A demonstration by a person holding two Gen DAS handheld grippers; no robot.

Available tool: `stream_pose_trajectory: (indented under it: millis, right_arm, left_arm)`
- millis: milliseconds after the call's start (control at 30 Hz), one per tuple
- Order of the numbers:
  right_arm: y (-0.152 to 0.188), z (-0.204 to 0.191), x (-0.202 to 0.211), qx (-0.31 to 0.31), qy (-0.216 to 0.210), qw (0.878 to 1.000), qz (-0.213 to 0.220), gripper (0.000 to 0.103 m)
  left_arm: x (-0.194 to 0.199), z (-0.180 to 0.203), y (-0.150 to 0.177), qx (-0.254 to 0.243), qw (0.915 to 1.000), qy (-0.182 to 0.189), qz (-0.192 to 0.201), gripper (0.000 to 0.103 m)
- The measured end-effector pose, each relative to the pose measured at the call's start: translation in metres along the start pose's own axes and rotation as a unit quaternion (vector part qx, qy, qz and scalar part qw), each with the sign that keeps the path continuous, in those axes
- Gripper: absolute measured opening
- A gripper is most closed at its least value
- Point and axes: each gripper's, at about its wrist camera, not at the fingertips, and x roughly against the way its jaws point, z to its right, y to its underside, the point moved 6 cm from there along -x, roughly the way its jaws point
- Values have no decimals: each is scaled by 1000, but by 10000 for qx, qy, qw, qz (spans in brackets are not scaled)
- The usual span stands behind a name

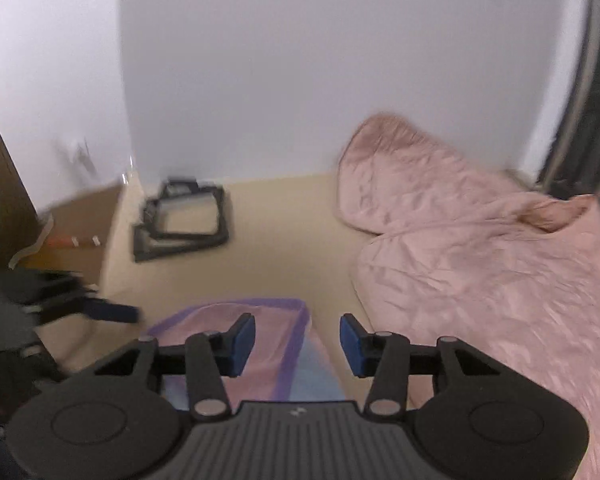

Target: Fold clothes

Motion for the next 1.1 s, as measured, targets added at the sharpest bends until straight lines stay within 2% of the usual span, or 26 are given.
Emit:
stream_pose_trajectory:
  millis: [33, 100, 167, 233, 267, 300, 333, 400, 500, 633, 700, 900, 967, 1067, 1100]
  right_arm:
    - [-3, 5, -16, 22, -31, 9999, -148, 44]
    - [-2, 7, -42, 91, -80, 9987, -498, 37]
    - [2, 0, -60, 148, -12, 9972, -737, 33]
    - [5, 5, -72, 4, -3, 9967, -806, 30]
    - [4, 8, -74, -140, -68, 9972, -736, 21]
    - [5, 10, -76, -268, -68, 9969, -739, 6]
    - [6, 12, -76, -366, 8, 9967, -729, 2]
    - [9, 15, -76, -494, 202, 9960, -719, 2]
    - [11, 25, -71, -714, 644, 9934, -621, 2]
    - [14, 71, -37, -1438, 1329, 9804, -221, 2]
    - [18, 104, -14, -1856, 1661, 9685, -37, 2]
    - [34, 201, 36, -2919, 2354, 9262, 385, 2]
    - [45, 231, 41, -3171, 2591, 9116, 346, 2]
    - [66, 267, 36, -3468, 2909, 8916, 128, 2]
    - [73, 278, 32, -3545, 2958, 8870, 47, 2]
  left_arm:
    - [-1, 0, 1, -4, 10000, -24, 40, 63]
    - [-2, 2, 1, -123, 9998, -93, 95, 55]
    - [-4, 2, -2, -108, 9999, -3, 104, 39]
    - [-6, 1, -6, -57, 9999, 67, 101, 30]
    - [-8, 0, -7, 16, 9999, 104, 121, 24]
    - [-10, -2, -9, 54, 9998, 120, 149, 18]
    - [-13, -2, -10, 78, 9996, 218, 161, 8]
    - [-19, -4, -16, 210, 9988, 424, 121, 5]
    - [-28, -1, -38, 0, 9983, 496, 299, 5]
    - [-53, 14, -92, -336, 9950, 763, 547, 5]
    - [-71, 29, -122, -719, 9919, 796, 682, 5]
    - [-143, 83, -192, -1130, 9842, 1312, 373, 5]
    - [-165, 101, -210, -1201, 9819, 1435, 299, 5]
    - [-196, 129, -218, -1231, 9782, 1670, 99, 6]
    - [-206, 135, -219, -1247, 9805, 1513, 93, 8]
